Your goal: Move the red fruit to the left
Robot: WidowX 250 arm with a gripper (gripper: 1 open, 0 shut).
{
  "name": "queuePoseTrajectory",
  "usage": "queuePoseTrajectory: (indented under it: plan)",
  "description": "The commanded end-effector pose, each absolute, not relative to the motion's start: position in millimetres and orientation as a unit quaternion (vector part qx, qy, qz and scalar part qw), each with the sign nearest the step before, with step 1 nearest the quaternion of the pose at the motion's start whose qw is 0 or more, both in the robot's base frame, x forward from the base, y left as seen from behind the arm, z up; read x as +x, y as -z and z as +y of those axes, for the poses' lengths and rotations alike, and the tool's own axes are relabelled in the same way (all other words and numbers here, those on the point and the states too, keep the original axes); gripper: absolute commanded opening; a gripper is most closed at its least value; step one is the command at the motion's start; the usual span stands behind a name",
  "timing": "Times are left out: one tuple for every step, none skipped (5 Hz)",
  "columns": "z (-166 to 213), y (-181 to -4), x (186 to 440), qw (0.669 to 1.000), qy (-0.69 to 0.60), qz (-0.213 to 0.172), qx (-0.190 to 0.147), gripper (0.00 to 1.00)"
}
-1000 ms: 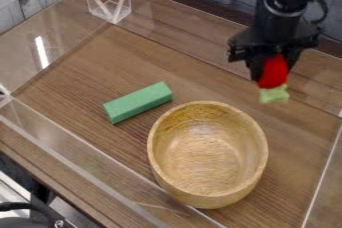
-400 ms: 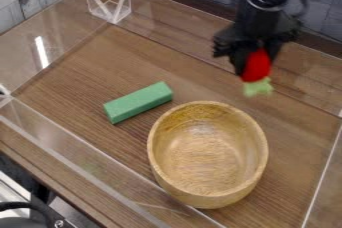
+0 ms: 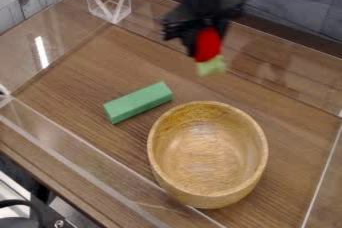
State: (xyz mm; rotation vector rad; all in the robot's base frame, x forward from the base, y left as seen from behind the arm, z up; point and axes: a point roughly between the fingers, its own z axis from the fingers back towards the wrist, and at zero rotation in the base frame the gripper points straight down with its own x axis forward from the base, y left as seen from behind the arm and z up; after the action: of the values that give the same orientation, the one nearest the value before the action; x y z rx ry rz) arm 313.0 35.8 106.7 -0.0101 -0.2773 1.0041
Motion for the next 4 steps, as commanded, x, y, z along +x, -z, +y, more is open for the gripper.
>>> queuePoseTrajectory:
  plan:
    - [65.9, -122.5, 307.2, 0.852, -0.496, -0.164, -0.011, 0.0]
    - [103.1, -116.8, 312.5, 0.84, -0.515, -0.171, -0.006, 0.0]
    - [135.1, -105.2, 319.1, 0.835, -0.521, -0.179, 0.002, 0.0]
    - [162.1, -90.0, 327.1, 0.841, -0.509, -0.183, 0.007, 0.0]
